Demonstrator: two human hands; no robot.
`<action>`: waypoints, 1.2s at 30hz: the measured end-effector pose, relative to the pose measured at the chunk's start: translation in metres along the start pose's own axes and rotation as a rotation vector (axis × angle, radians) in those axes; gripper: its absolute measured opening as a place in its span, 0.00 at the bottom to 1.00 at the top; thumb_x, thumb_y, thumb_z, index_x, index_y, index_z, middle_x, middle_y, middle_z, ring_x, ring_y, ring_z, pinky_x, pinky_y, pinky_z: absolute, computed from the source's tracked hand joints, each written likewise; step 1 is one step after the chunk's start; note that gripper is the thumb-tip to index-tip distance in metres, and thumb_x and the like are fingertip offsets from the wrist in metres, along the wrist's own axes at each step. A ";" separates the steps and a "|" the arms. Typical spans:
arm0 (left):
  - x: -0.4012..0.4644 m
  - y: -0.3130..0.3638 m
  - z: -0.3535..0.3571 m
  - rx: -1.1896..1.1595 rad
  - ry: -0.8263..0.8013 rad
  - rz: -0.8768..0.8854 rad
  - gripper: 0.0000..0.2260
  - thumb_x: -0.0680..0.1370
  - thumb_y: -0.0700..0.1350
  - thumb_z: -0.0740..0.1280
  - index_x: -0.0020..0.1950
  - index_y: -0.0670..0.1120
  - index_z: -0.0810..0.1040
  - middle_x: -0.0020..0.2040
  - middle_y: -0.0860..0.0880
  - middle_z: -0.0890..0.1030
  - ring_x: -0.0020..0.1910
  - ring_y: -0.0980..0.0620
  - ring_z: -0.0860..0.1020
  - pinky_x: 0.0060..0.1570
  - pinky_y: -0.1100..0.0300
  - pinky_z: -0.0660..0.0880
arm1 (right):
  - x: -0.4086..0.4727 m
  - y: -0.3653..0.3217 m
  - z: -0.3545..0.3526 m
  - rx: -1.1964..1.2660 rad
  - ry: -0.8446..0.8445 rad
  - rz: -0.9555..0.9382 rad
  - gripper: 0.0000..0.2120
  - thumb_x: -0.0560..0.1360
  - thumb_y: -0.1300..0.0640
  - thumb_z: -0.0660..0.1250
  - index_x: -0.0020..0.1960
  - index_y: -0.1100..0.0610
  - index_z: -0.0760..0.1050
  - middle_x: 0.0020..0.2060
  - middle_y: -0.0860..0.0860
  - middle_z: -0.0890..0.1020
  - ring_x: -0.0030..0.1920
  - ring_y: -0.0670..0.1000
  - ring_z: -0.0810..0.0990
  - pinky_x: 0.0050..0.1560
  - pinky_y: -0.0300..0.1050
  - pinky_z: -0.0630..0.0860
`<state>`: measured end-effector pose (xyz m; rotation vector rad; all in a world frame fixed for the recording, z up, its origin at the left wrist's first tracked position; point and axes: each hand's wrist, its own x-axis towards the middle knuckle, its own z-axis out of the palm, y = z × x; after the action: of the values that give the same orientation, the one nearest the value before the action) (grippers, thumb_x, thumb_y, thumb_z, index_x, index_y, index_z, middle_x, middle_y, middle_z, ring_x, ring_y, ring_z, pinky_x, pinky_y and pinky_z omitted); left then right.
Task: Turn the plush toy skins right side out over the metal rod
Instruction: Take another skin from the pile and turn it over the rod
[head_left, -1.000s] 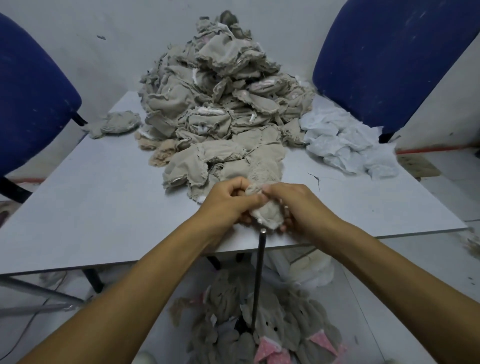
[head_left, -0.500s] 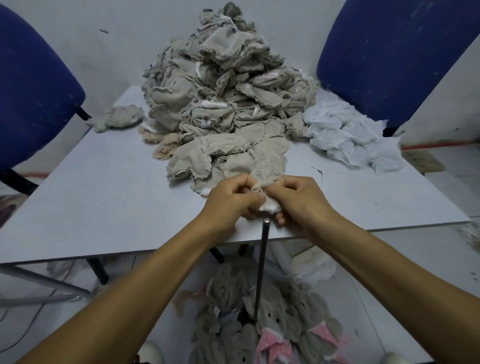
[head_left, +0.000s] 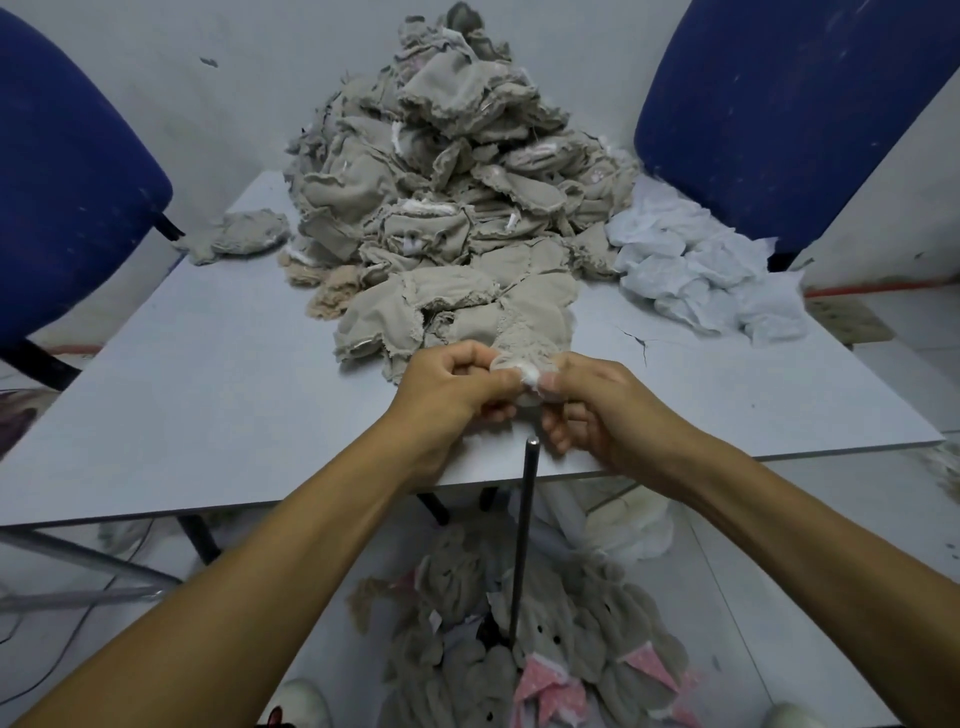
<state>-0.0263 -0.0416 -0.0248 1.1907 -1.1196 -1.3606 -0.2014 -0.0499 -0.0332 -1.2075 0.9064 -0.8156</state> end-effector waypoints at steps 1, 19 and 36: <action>0.001 -0.001 0.002 0.003 0.015 -0.003 0.04 0.74 0.34 0.72 0.42 0.40 0.79 0.31 0.46 0.81 0.28 0.52 0.78 0.29 0.64 0.77 | -0.001 0.000 -0.002 -0.025 -0.015 -0.008 0.12 0.73 0.54 0.68 0.51 0.63 0.75 0.32 0.54 0.79 0.32 0.52 0.78 0.34 0.42 0.76; -0.001 0.002 -0.011 0.050 -0.182 -0.036 0.06 0.74 0.37 0.72 0.39 0.44 0.77 0.34 0.46 0.79 0.37 0.46 0.79 0.37 0.59 0.78 | -0.007 0.012 0.013 -0.247 0.256 -0.191 0.09 0.77 0.59 0.71 0.41 0.63 0.77 0.24 0.48 0.80 0.34 0.54 0.86 0.33 0.40 0.81; 0.012 -0.011 0.015 0.156 0.320 -0.028 0.11 0.70 0.36 0.69 0.28 0.47 0.77 0.25 0.48 0.75 0.24 0.50 0.72 0.34 0.57 0.73 | -0.005 0.018 0.029 -0.712 0.393 -0.279 0.09 0.73 0.50 0.72 0.43 0.54 0.77 0.31 0.49 0.82 0.34 0.49 0.80 0.39 0.46 0.75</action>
<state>-0.0424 -0.0515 -0.0355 1.4833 -0.9937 -1.0696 -0.1764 -0.0307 -0.0468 -1.8584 1.4434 -1.0126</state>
